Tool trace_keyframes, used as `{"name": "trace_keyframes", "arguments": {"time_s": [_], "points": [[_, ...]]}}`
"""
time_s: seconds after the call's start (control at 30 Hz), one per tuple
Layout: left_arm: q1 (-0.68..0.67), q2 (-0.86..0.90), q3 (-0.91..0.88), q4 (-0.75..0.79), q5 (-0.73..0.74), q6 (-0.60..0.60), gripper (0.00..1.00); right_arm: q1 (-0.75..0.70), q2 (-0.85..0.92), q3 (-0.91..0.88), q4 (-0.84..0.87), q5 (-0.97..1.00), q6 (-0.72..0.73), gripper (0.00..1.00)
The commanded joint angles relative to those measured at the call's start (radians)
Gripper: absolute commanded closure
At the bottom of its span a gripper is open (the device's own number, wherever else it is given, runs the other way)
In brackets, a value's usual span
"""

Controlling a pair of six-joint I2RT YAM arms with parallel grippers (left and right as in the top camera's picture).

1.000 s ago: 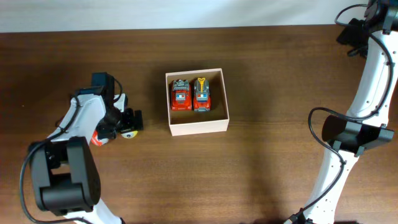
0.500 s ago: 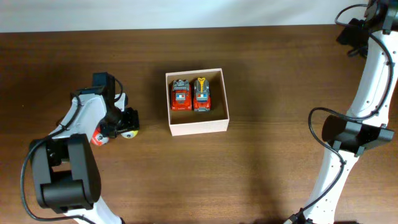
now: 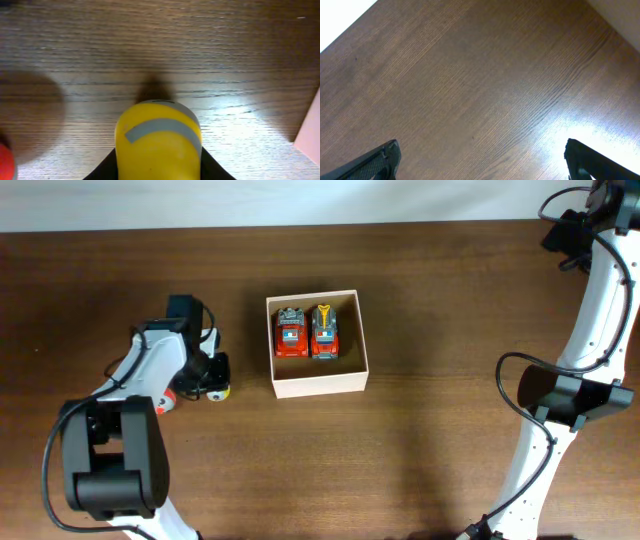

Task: Pack container
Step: 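Lift the yellow ball and carry it right into the pink box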

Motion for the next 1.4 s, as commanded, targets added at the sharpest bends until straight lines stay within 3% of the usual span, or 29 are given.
{"name": "trace_keyframes", "arguments": {"time_s": [0.0, 0.37, 0.67, 0.83, 1.13, 1.37], "points": [[-0.012, 0.009, 0.021, 0.008, 0.012, -0.032, 0.76, -0.004, -0.029, 0.015, -0.005, 0.018, 0.009, 0.01], [-0.013, 0.008, 0.327, -0.161, 0.153, -0.029, 0.79, -0.004, -0.029, 0.015, -0.005, 0.018, 0.009, 0.01], [-0.105, 0.008, 0.51, -0.265, 0.353, 0.152, 0.79, -0.003, -0.029, 0.015, -0.005, 0.018, 0.009, 0.01], [-0.211, 0.009, 0.509, -0.277, 0.311, 0.269, 0.78, -0.004, -0.029, 0.015, -0.005, 0.018, 0.009, 0.01], [-0.367, 0.01, 0.497, -0.29, 0.033, 0.27, 0.78, -0.003, -0.029, 0.015, -0.006, 0.018, 0.009, 0.01], [-0.381, 0.025, 0.436, -0.271, 0.007, 0.27, 0.76, -0.004, -0.029, 0.015, -0.006, 0.018, 0.009, 0.01]]}}
